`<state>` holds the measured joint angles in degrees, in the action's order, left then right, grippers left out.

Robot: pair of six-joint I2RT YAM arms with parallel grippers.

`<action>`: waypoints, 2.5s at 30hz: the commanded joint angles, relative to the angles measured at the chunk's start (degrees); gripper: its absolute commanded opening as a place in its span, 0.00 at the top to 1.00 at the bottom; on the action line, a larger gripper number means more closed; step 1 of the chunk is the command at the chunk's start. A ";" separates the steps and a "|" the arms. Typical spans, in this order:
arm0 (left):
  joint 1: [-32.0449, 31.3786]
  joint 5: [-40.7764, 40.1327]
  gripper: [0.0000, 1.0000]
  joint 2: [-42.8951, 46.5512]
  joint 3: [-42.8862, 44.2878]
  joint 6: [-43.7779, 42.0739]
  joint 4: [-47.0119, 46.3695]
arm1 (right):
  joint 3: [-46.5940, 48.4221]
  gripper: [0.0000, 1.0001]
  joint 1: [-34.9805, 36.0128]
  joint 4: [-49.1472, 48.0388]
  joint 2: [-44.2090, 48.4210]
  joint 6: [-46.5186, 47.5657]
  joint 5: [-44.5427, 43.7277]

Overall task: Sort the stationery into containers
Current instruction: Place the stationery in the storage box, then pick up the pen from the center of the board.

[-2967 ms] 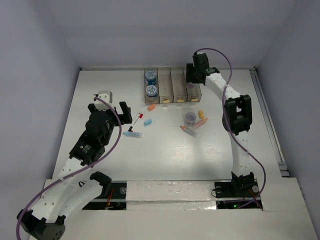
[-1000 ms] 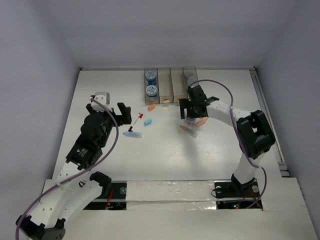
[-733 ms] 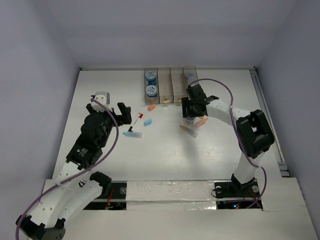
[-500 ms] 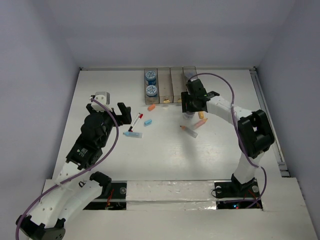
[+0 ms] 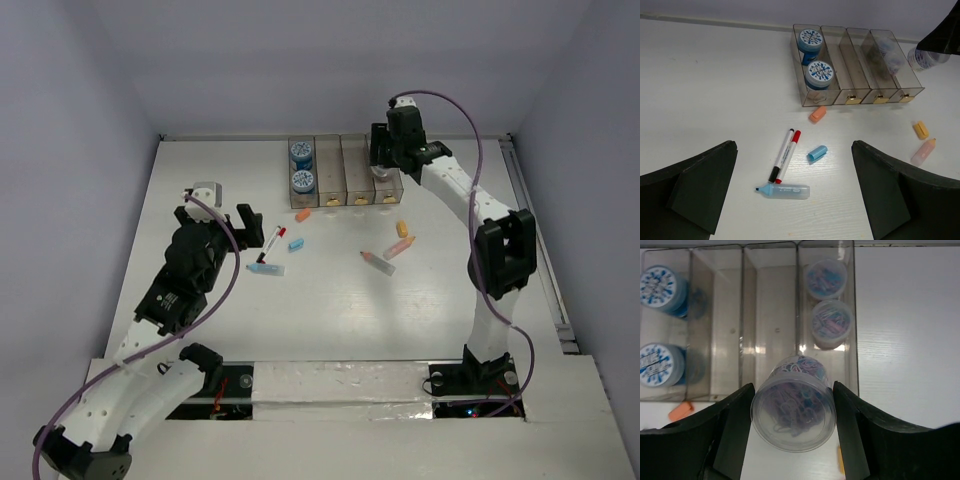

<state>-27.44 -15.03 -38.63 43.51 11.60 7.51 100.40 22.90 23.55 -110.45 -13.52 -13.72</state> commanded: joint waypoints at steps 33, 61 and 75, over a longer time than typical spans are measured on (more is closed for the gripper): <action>2.83 4.30 0.08 -11.80 1.23 0.01 -0.92 | -4.39 0.00 -5.32 -7.78 4.87 -0.28 13.27; 3.45 8.61 0.83 -51.19 14.06 0.54 5.59 | -58.48 0.61 -4.79 -32.08 42.34 -13.99 28.66; 3.45 6.76 0.81 -57.78 15.47 -1.40 6.12 | -58.12 0.59 -4.79 -31.72 41.99 -13.73 29.18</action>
<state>-24.27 -7.38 -96.29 56.36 11.18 13.08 42.13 17.72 -4.97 -69.28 -27.07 14.74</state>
